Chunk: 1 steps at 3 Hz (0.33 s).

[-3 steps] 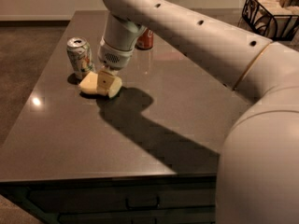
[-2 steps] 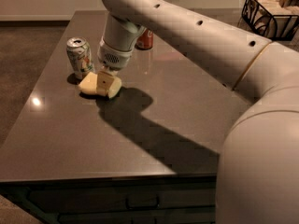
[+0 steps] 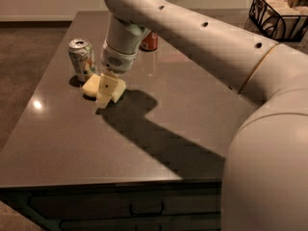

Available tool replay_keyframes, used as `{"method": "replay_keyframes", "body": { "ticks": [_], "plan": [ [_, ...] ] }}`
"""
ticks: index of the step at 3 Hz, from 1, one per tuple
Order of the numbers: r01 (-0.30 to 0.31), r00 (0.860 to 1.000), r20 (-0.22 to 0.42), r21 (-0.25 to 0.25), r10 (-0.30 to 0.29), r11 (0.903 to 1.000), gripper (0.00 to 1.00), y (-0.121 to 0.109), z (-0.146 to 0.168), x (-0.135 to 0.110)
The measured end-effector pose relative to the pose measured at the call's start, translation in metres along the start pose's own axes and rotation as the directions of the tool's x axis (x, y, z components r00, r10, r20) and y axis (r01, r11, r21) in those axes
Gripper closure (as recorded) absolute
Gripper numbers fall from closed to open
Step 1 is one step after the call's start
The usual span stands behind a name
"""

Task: Move sponge near 7up can

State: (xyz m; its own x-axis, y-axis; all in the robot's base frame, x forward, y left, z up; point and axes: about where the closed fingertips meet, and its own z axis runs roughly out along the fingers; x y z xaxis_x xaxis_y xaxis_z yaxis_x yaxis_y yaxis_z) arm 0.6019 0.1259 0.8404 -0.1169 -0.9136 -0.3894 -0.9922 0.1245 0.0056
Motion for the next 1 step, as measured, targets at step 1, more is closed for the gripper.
{"method": "replay_keyframes", "body": {
  "ticks": [1],
  "plan": [
    [0.0, 1.0, 0.0, 0.0, 0.0, 1.0, 0.0, 0.0, 0.0001, 0.0]
  ]
}}
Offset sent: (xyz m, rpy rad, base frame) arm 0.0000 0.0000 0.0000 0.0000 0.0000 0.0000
